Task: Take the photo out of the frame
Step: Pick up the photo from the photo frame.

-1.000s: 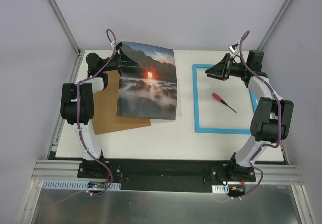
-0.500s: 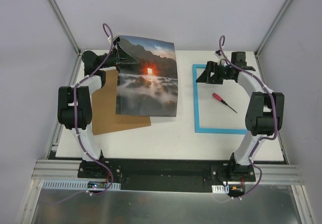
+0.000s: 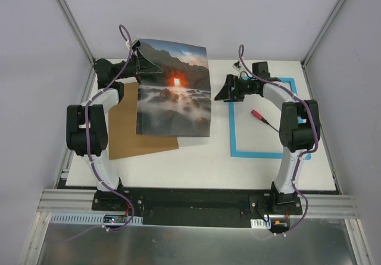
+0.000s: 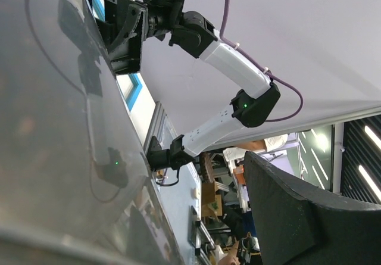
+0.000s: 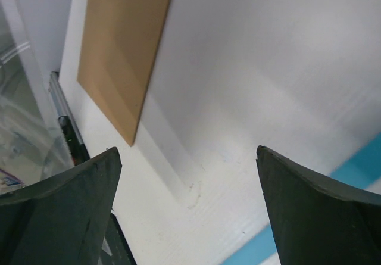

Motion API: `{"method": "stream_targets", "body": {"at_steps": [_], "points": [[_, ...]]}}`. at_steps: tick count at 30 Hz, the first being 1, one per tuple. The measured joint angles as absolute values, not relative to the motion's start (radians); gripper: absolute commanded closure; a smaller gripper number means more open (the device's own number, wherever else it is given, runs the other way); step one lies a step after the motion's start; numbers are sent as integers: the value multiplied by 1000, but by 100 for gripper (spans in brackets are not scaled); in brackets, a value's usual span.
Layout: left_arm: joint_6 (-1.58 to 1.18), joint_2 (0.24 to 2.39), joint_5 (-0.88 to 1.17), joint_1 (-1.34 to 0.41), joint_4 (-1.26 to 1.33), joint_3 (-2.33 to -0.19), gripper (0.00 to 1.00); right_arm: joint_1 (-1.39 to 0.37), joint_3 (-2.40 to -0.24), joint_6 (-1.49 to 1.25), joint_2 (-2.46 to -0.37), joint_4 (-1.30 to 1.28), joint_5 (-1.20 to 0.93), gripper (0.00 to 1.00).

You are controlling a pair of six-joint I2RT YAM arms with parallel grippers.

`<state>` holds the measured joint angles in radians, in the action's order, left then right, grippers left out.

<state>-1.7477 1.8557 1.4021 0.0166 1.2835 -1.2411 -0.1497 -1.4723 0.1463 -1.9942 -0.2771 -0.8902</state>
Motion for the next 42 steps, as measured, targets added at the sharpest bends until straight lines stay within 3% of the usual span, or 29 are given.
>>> {"method": "stream_targets", "body": {"at_steps": [19,31,37,42], "points": [[-1741,1852,1401,22,1283,-1232,100,-133,-1342,-337,-1972,272,-1200,6],[-1657,1850,1401,22,1281,-1197,100,-173,-1275,-969,-1991,1046,-1258,13],[-1631,1850,1401,21,1277,-1196,100,-191,-1285,-966,-2011,1046,-1261,15],[-1625,1848,1401,21,1267,-1195,100,-192,-1318,-812,-2011,701,-1242,15]]}}
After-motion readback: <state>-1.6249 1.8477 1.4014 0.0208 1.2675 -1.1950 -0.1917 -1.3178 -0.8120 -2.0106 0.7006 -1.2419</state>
